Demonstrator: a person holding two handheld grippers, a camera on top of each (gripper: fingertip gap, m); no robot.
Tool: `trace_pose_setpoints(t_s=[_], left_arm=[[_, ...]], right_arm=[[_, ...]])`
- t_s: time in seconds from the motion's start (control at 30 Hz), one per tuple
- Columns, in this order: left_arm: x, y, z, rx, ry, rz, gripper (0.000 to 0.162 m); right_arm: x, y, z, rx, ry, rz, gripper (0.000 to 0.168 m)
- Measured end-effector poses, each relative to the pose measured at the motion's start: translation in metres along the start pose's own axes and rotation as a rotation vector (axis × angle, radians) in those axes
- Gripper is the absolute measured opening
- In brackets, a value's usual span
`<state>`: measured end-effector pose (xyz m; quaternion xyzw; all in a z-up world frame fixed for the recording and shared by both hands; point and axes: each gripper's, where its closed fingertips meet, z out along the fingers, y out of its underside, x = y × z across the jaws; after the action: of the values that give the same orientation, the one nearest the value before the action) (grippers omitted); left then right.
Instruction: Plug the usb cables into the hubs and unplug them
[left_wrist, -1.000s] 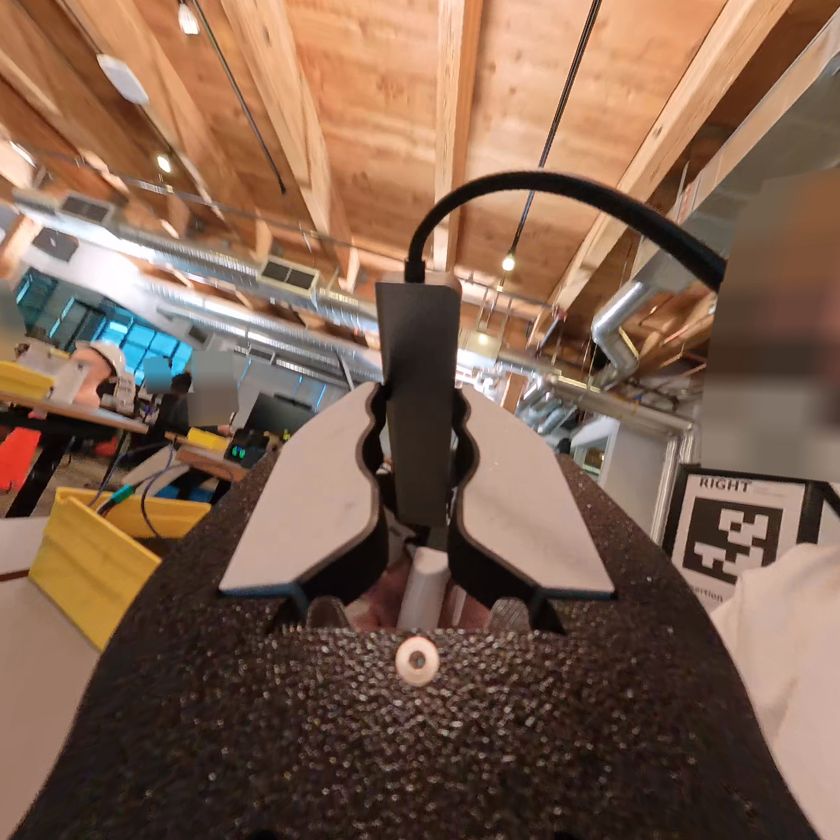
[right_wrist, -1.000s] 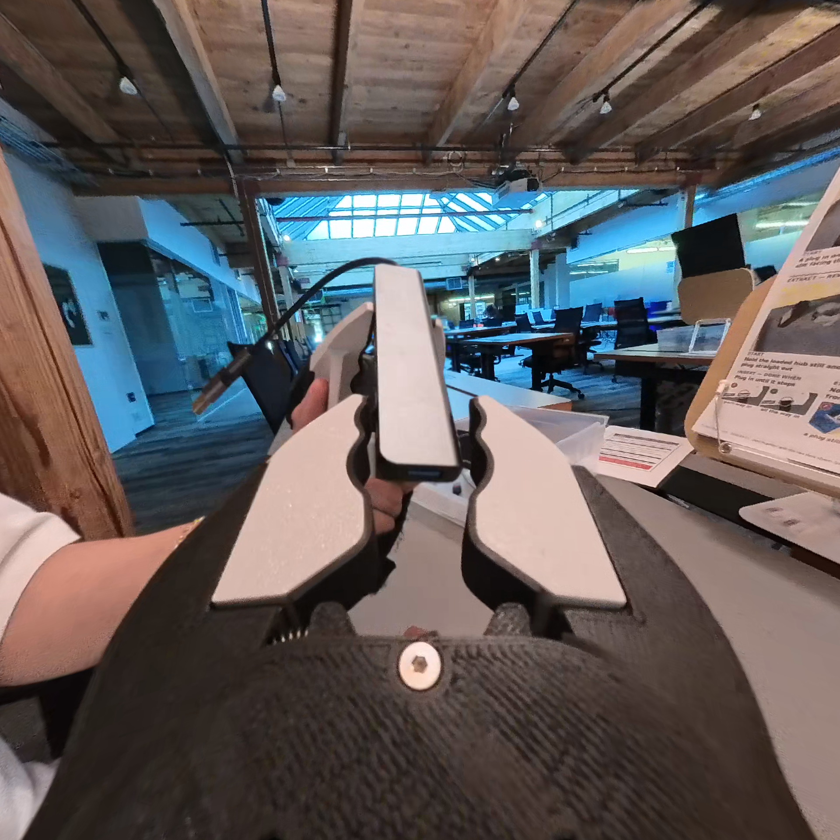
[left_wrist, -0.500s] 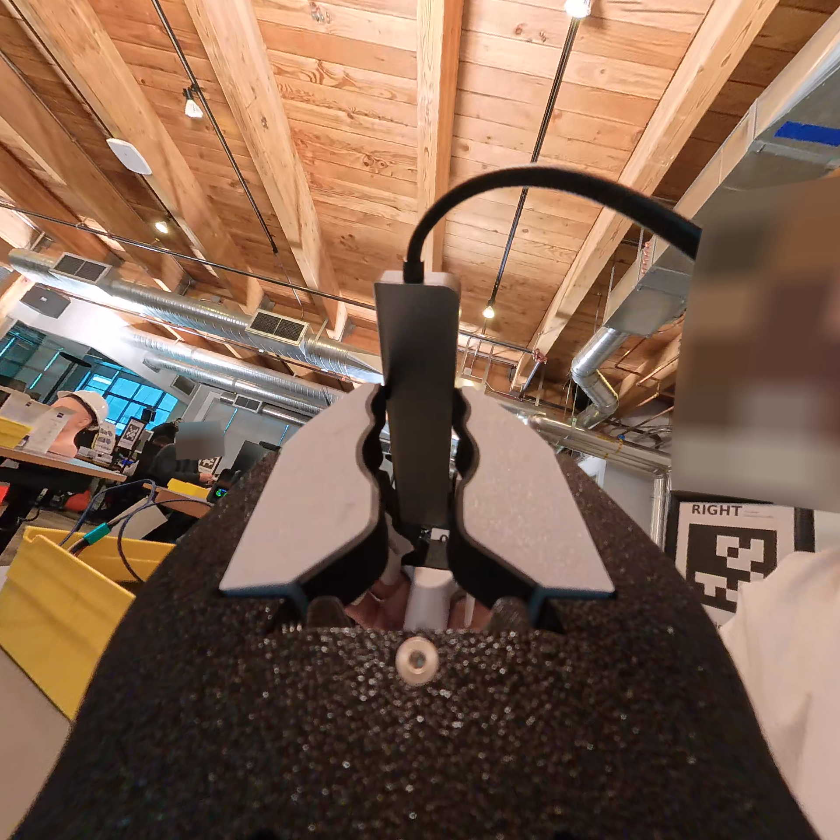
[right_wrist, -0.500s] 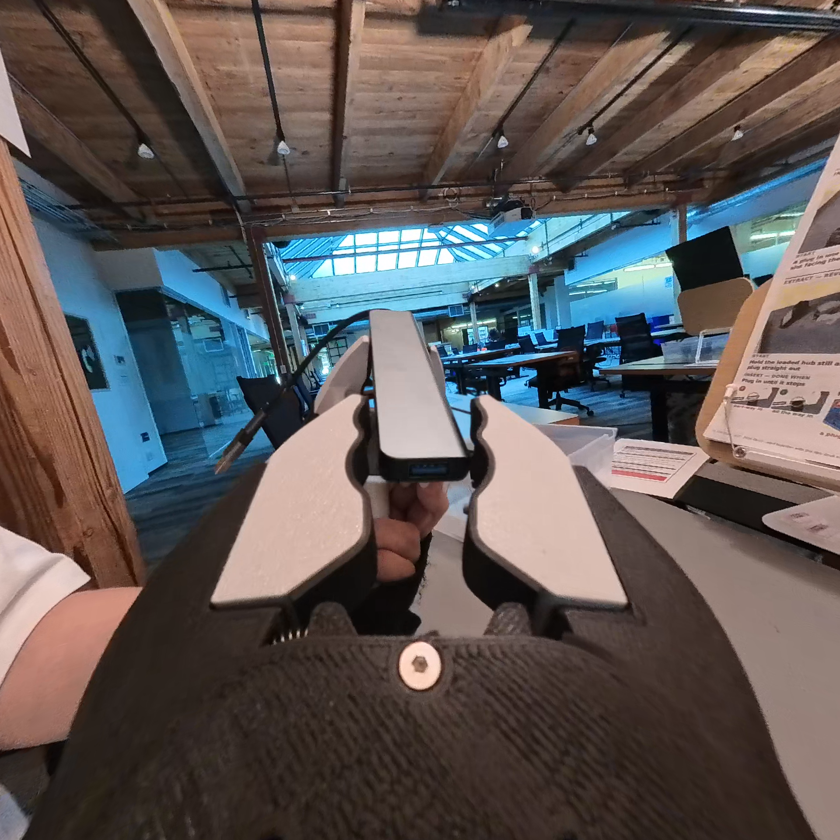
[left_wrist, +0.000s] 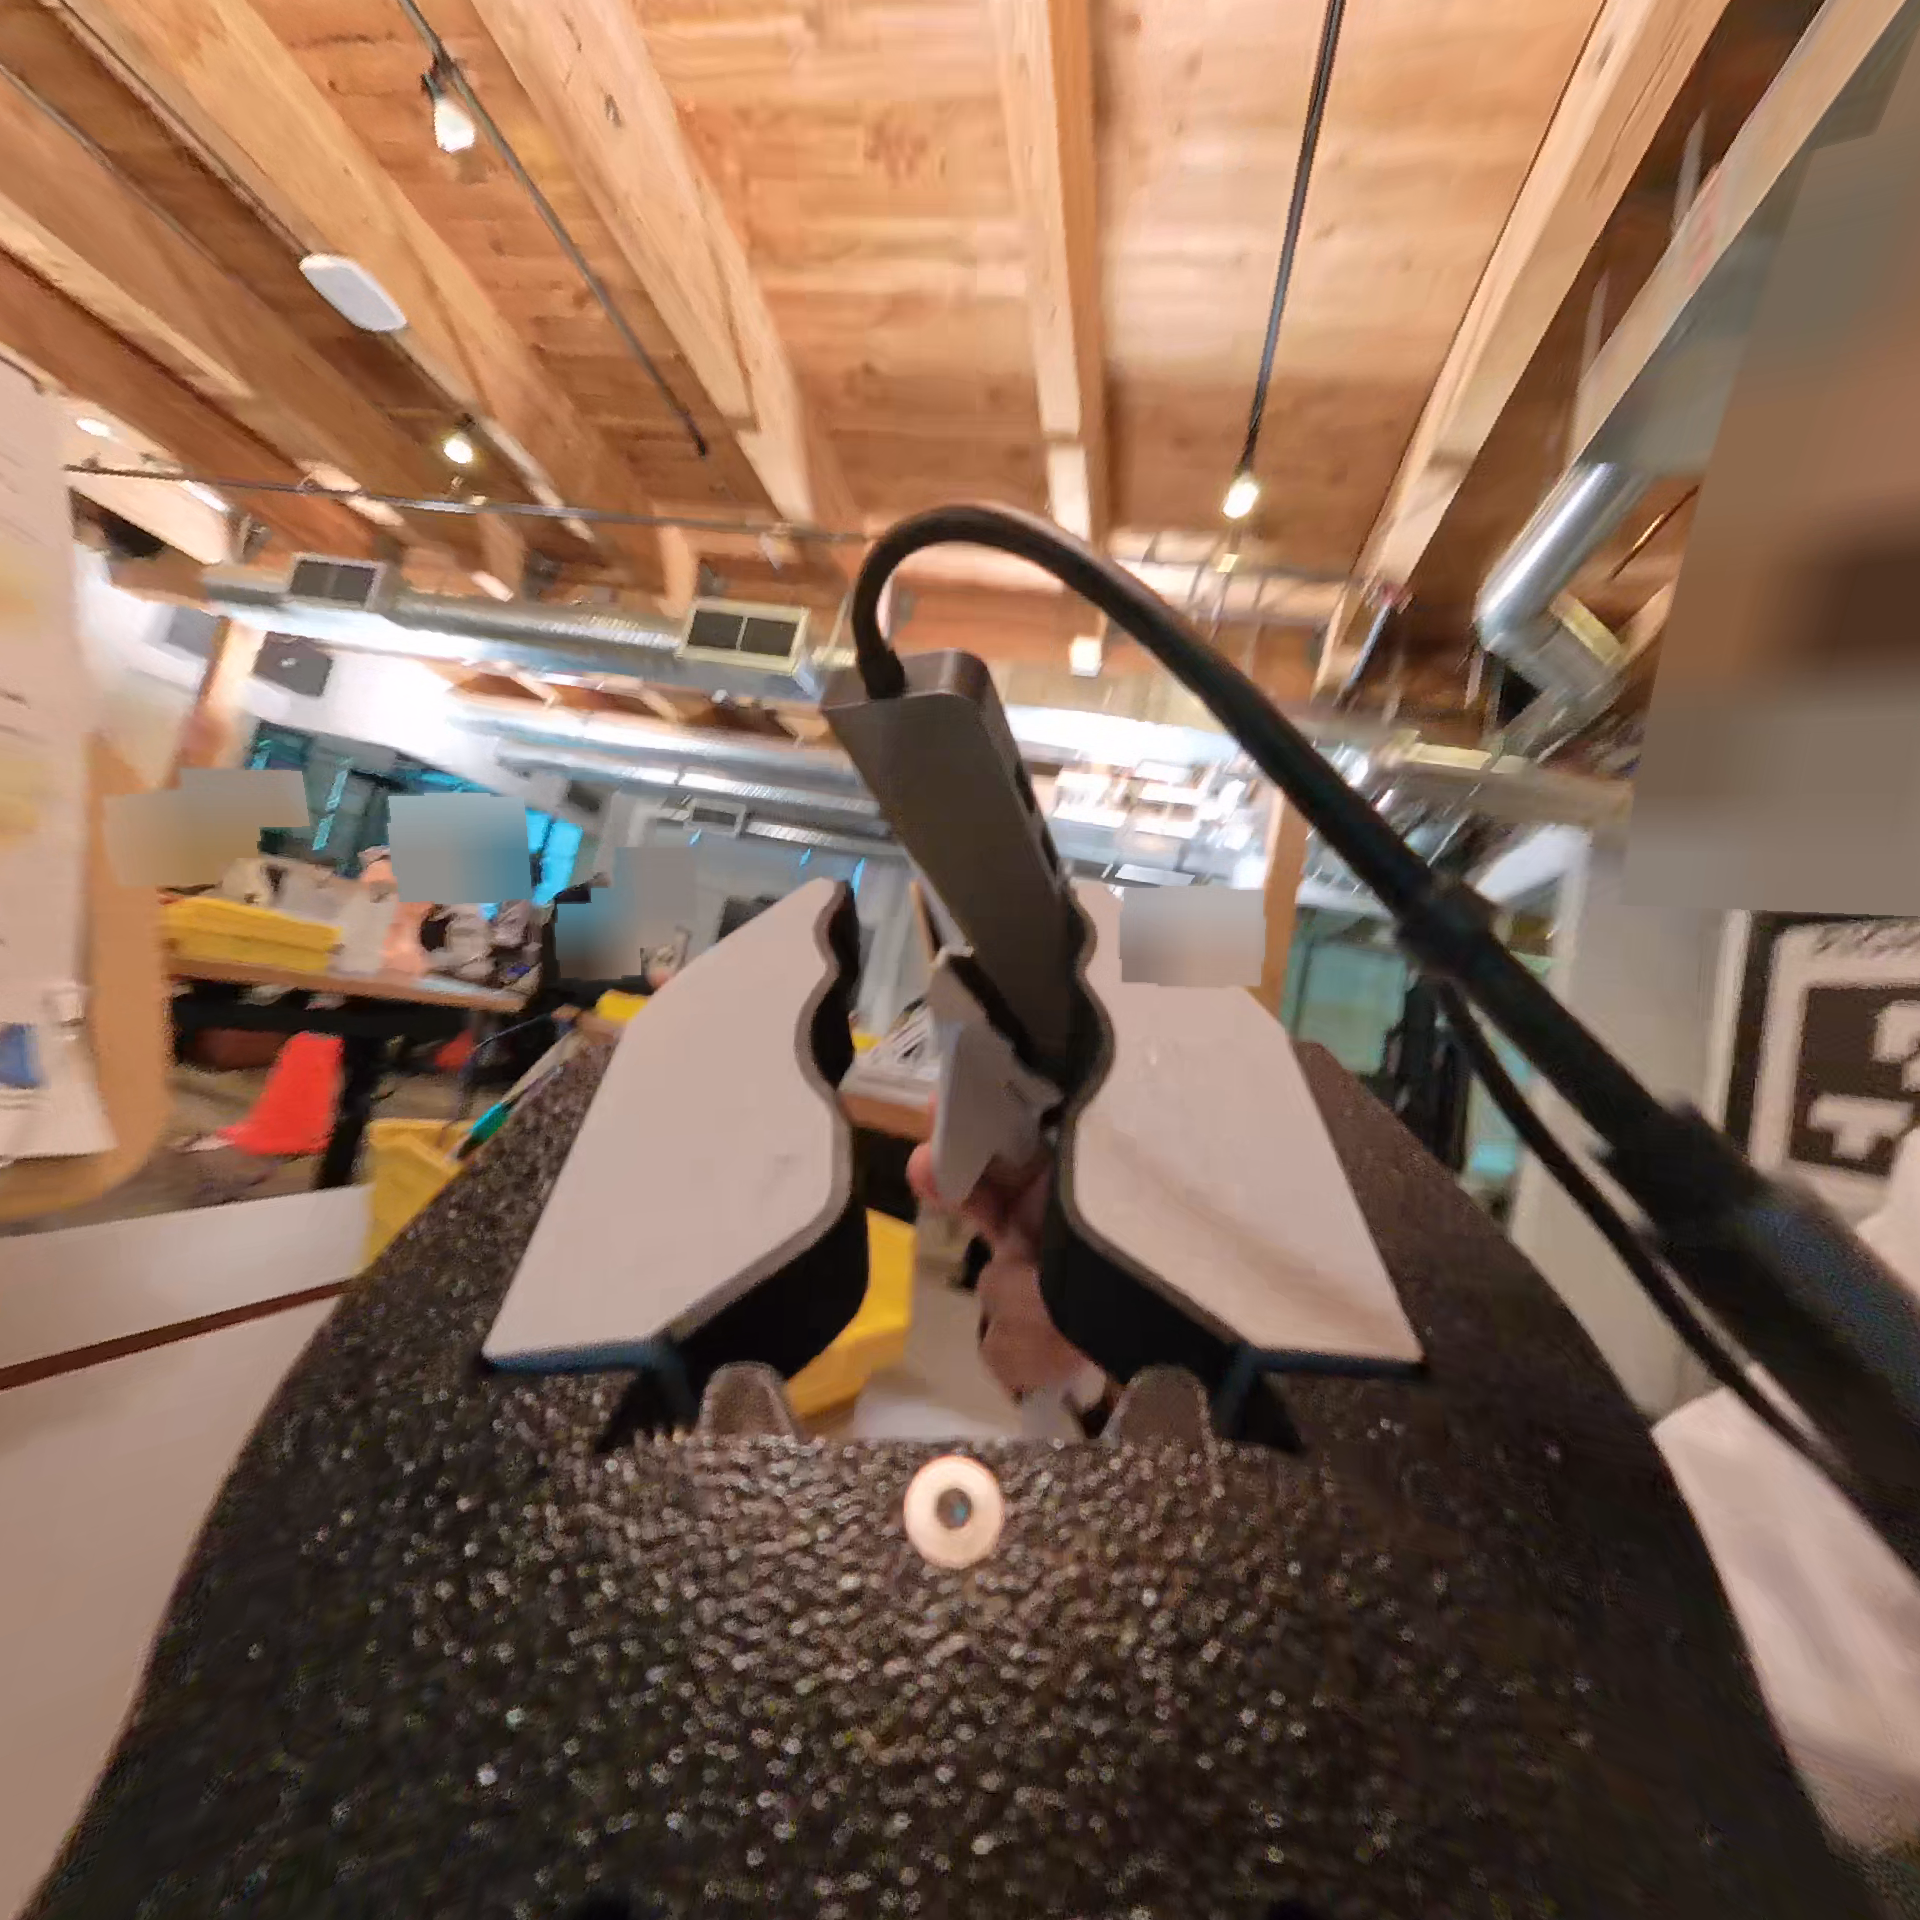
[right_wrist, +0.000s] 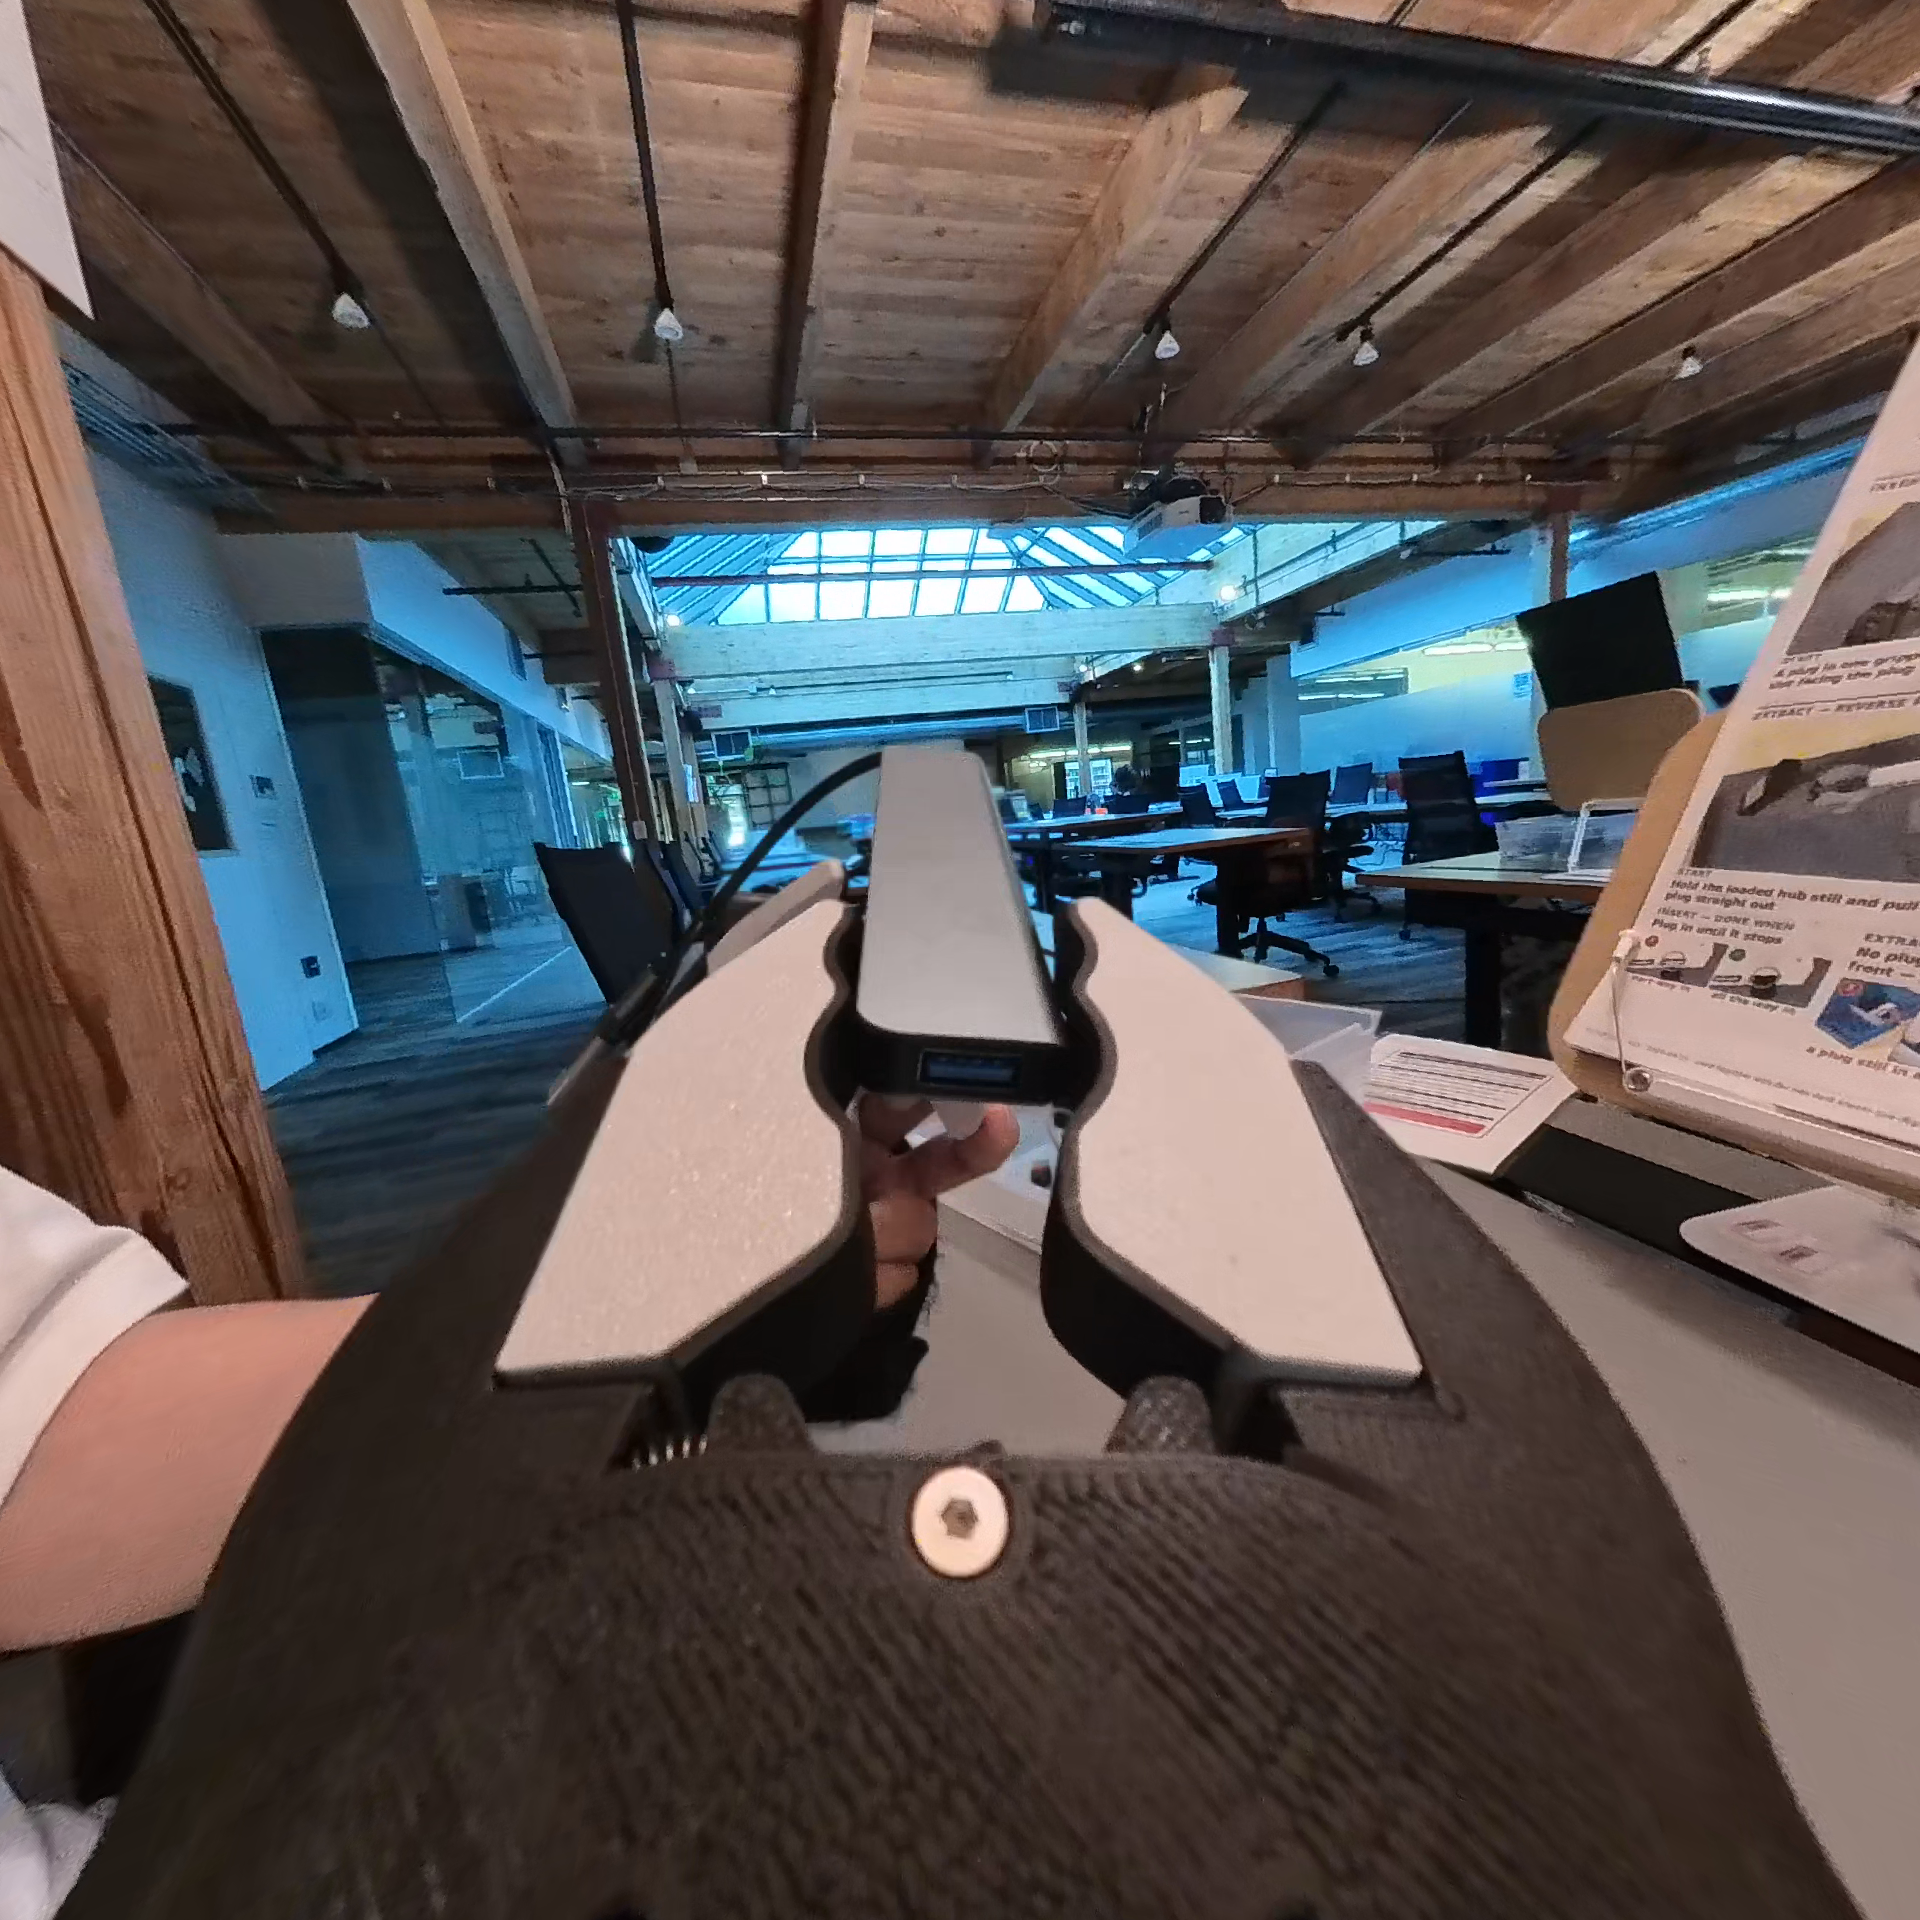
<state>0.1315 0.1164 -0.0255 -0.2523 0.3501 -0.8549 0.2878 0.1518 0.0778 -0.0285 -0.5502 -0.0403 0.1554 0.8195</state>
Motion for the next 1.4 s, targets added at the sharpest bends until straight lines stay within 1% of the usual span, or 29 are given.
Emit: trace_pose_setpoints(t_s=[0.1, 0.17, 0.23, 0.3, 0.37, 0.43, 0.47, 0.53, 0.67, 0.77, 0.87, 0.93, 1.03, 1.17, 1.27, 1.4], left_arm=[[-0.01, 0.01, -0.015, -0.179, -0.063, 0.112, 0.049], [-0.027, 0.011, -0.035, -0.283, -0.159, 0.181, 0.058], [-0.046, -0.003, -0.056, -0.308, -0.277, 0.223, 0.059], [-0.051, -0.023, -0.071, -0.286, -0.329, 0.213, 0.059], [-0.043, -0.035, -0.072, -0.289, -0.3, 0.167, 0.058], [-0.036, -0.03, -0.068, -0.384, -0.283, 0.118, 0.06], [-0.036, -0.025, -0.067, -0.443, -0.301, 0.102, 0.062], [-0.04, -0.016, -0.062, -0.512, -0.349, 0.075, 0.066], [-0.037, -0.009, -0.05, -0.532, -0.341, -0.02, 0.067], [-0.039, 0.001, -0.048, -0.574, -0.346, -0.031, 0.068], [-0.044, 0.016, -0.055, -0.641, -0.365, -0.04, 0.068], [-0.044, 0.025, -0.058, -0.671, -0.355, -0.091, 0.067], [-0.042, 0.038, -0.06, -0.702, -0.328, -0.153, 0.06], [-0.042, 0.054, -0.065, -0.773, -0.314, -0.164, 0.056], [-0.046, 0.054, -0.069, -0.783, -0.307, -0.099, 0.056], [-0.051, 0.039, -0.07, -0.711, -0.305, -0.032, 0.054]], right_arm=[[0.009, -0.008, -0.01, 0.005, 0.002, 0.002, 0.036], [0.017, -0.011, -0.017, -0.008, 0.017, -0.012, 0.036], [0.026, -0.008, -0.022, -0.052, 0.038, -0.053, 0.036], [0.034, -0.003, -0.027, -0.088, 0.062, -0.081, 0.036], [0.038, 0.007, -0.027, -0.122, 0.063, -0.087, 0.036], [0.037, 0.017, -0.024, -0.146, 0.041, -0.068, 0.036], [0.035, 0.022, -0.022, -0.153, 0.024, -0.048, 0.036], [0.031, 0.031, -0.016, -0.155, -0.011, 0.027, 0.036], [0.025, 0.049, -0.011, -0.162, -0.101, 0.251, 0.036], [0.031, 0.061, -0.01, -0.173, -0.092, 0.313, 0.036], [0.032, 0.066, -0.011, -0.172, -0.101, 0.312, 0.036], [0.033, 0.074, -0.01, -0.201, -0.088, 0.271, 0.036], [0.03, 0.082, -0.009, -0.234, -0.091, 0.195, 0.036], [0.027, 0.085, -0.007, -0.24, -0.093, 0.163, 0.036], [0.026, 0.086, -0.009, -0.262, -0.099, 0.129, 0.036], [0.027, 0.088, -0.013, -0.309, -0.102, 0.053, 0.036]])
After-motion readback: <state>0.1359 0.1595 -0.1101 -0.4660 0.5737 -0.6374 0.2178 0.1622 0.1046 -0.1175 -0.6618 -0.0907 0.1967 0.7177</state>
